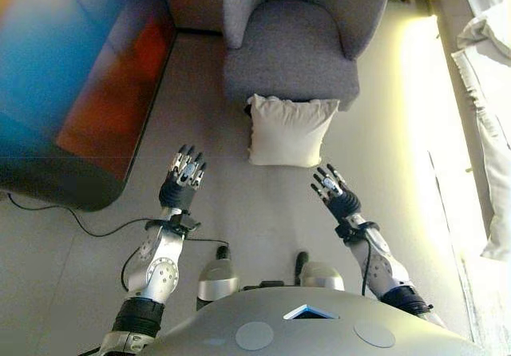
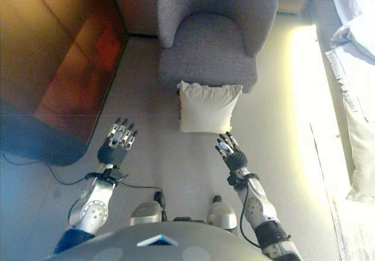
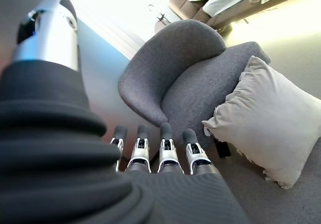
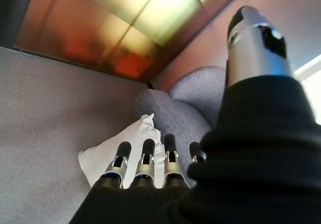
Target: Pick up the cushion and take it to the sofa
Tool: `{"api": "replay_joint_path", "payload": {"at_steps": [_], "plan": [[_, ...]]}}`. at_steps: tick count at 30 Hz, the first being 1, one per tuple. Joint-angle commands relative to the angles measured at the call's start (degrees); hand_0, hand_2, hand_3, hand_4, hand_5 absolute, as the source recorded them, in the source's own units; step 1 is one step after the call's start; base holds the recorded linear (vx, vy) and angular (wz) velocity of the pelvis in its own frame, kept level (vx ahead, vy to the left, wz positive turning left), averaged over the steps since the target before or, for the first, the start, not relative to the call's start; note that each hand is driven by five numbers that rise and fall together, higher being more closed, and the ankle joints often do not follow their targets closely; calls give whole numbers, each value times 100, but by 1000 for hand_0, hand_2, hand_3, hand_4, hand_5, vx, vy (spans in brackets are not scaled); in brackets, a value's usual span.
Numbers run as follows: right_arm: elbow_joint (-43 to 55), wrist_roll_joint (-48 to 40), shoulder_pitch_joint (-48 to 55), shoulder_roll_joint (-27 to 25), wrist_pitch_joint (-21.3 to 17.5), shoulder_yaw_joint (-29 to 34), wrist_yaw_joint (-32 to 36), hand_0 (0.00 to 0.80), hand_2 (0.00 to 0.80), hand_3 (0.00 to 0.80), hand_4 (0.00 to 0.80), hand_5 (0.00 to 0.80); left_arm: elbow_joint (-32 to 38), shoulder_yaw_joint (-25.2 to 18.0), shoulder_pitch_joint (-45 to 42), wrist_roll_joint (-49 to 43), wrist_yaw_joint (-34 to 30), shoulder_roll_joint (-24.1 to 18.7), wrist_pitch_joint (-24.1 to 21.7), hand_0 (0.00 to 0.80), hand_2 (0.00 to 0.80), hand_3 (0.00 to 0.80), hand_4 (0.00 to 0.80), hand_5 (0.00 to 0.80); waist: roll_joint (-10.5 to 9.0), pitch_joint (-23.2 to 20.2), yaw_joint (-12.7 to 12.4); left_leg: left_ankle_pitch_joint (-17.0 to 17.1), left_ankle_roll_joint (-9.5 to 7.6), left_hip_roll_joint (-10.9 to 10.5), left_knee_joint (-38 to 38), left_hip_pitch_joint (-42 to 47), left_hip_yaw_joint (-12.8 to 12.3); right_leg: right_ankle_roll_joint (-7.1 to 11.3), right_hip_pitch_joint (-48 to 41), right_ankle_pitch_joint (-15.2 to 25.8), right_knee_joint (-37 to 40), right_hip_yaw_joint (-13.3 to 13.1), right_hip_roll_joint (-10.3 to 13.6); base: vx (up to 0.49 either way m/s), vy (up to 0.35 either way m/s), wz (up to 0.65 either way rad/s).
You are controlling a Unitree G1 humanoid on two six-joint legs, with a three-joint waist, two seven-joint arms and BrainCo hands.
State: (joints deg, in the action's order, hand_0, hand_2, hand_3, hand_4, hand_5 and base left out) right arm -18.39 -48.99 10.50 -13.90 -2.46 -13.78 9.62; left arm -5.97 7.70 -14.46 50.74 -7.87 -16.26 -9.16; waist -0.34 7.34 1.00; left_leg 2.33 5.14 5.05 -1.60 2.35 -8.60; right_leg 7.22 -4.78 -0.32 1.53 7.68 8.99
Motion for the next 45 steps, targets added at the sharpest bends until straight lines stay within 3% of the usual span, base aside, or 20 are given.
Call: {"api": "replay_joint_path", "payload": {"at_steps": [1, 3, 4, 7, 9, 12, 14, 17, 20, 24, 27, 29, 31, 33, 35, 37, 40, 45], "plan": [[360, -23, -200, 183, -15, 82, 154, 0, 0, 0, 0, 0, 304, -250, 112, -46, 48, -93, -227, 0, 0, 0, 0, 0, -39, -156, 34, -502, -191, -150, 601, -129, 156, 198, 504, -19, -848, 26, 206, 47, 147, 1], [323, -62, -282, 288, -81, 22, 35, 0, 0, 0, 0, 0, 181, -262, 135, 31, 29, -137, -294, 0, 0, 0, 0, 0, -19, -135, 7, -560, -375, -277, 688, -219, 126, 225, 731, 90, -1556, 56, 386, 16, 211, 3], [332, -55, -285, 342, -213, -39, -51, 0, 0, 0, 0, 0, 73, -254, 184, 12, -20, -171, -308, 0, 0, 0, 0, 0, 69, -70, 33, -605, -531, -325, 745, -257, 125, 187, 1069, 381, -2462, -38, 468, 3, 276, 1], [406, 8, -210, 358, -533, -128, -216, 0, 0, 0, 0, 0, -7, -200, 269, -45, -7, -252, -255, 0, 0, 0, 0, 0, 192, 97, 69, -682, -607, -349, 902, -248, 134, 100, 1670, 649, -3670, -224, 498, 68, 183, 18], [418, -53, -161, 330, -585, -115, -256, 0, 0, 0, 0, 0, 106, -248, 249, 58, -111, -320, -140, 0, 0, 0, 0, 0, 138, 130, 51, -773, -566, -410, 946, -157, 136, 109, 1656, 732, -3453, -144, 604, 219, 38, 29], [396, -133, -178, 339, -579, -42, -265, 0, 0, 0, 0, 0, 214, -283, 189, 56, -161, -368, -37, 0, 0, 0, 0, 0, -41, 184, 65, -969, -490, -536, 961, 19, 174, 214, 1576, 901, -2513, -41, 719, 276, -128, -1], [391, -242, -276, 307, -563, -5, -272, 0, 0, 0, 0, 0, 216, -209, 217, 54, -182, -391, -57, 0, 0, 0, 0, 0, -265, 226, 169, -1255, -431, -687, 1015, 151, 257, 337, 1727, 991, -1189, 23, 747, 374, -218, -8], [322, -342, -420, 217, -456, 49, -266, 0, 0, 0, 0, 0, 206, -132, 181, 67, -366, -400, -119, 0, 0, 0, 0, 0, -375, 249, 291, -1609, -454, -760, 1109, 360, 283, 508, 1882, 1457, -105, 164, 674, 403, -136, -5], [300, -356, -312, 215, -403, 90, -208, 0, 0, 0, 0, 0, 190, -111, -12, 70, -481, -389, -123, 0, 0, 0, 0, 0, -397, 218, 396, -1900, -506, -737, 1190, 716, 350, 523, 2109, 1696, 177, 248, 562, 497, -123, 35], [177, -289, -180, 254, -445, 185, -183, 0, 0, 0, 0, 0, 99, -87, -124, -10, -442, -250, -107, 0, 0, 0, 0, 0, -389, 75, 493, -2063, -545, -694, 1302, 892, 468, 475, 2089, 1573, -108, 119, 460, 468, -151, 33], [361, -263, -148, 231, -342, 106, -218, 0, 0, 0, 0, 0, 143, -88, -188, 9, -247, -129, -77, 0, 0, 0, 0, 0, -303, -99, 594, -1671, -346, -380, 1529, 1086, 378, 365, 2090, 1342, -590, -6, 290, 465, -184, 3], [550, -231, -94, 113, -243, 59, -191, 0, 0, 0, 0, 0, 248, -142, -219, 137, -205, -111, -70, 0, 0, 0, 0, 0, -182, -266, 717, -679, 0, 22, 2034, 1180, 322, 140, 2056, 1105, -754, -53, 27, 359, -177, -8], [555, -217, -102, -39, -212, 34, -50, 0, 0, 0, 0, 0, 358, -137, -179, 221, -104, -61, -104, 0, 0, 0, 0, 0, -131, -348, 748, 58, 270, 270, 3044, 1000, 284, -175, 1836, 867, -756, -70, -229, 356, -208, -17], [409, -272, -163, -123, -311, -23, -35, 0, 0, 0, 0, 0, 368, -70, -54, 185, 42, -14, -111, 0, 0, 0, 0, 0, -317, -369, 698, 380, 271, 212, 4251, 405, 341, -432, 1567, 712, -732, -141, -225, 373, -228, -17], [276, -367, -240, -172, -397, -38, -19, 0, 0, 0, 0, 0, 306, 16, 82, 151, 129, 3, -80, 0, 0, 0, 0, 0, -375, -283, 585, 177, 150, 316, 4902, -258, 316, -569, 1282, 514, -790, -131, -263, 326, -117, -30], [190, -398, -255, -151, -416, -37, 20, 0, 0, 0, 0, 0, 258, 42, 160, 162, 131, -5, -27, 0, 0, 0, 0, 0, -410, -162, 432, 66, 9, 337, 4617, -764, 244, -593, 997, 316, -826, -151, -280, 282, 28, -28], [262, -318, -169, -116, -334, 7, 35, 0, 0, 0, 0, 0, 265, 23, 148, 169, 134, -27, 52, 0, 0, 0, 0, 0, -341, -85, 339, 248, -52, 495, 3204, -951, 39, -523, 798, 97, -813, -173, -354, 268, 149, -16], [551, -234, 37, -198, -294, -131, 123, 0, 0, 0, 0, 0, 284, -28, 49, 181, 69, -41, -64, 0, 0, 0, 0, 0, -30, 108, -57, 778, 184, 531, 807, -1451, 232, -292, 231, -329, -681, -422, -540, 398, 231, 4]]}}
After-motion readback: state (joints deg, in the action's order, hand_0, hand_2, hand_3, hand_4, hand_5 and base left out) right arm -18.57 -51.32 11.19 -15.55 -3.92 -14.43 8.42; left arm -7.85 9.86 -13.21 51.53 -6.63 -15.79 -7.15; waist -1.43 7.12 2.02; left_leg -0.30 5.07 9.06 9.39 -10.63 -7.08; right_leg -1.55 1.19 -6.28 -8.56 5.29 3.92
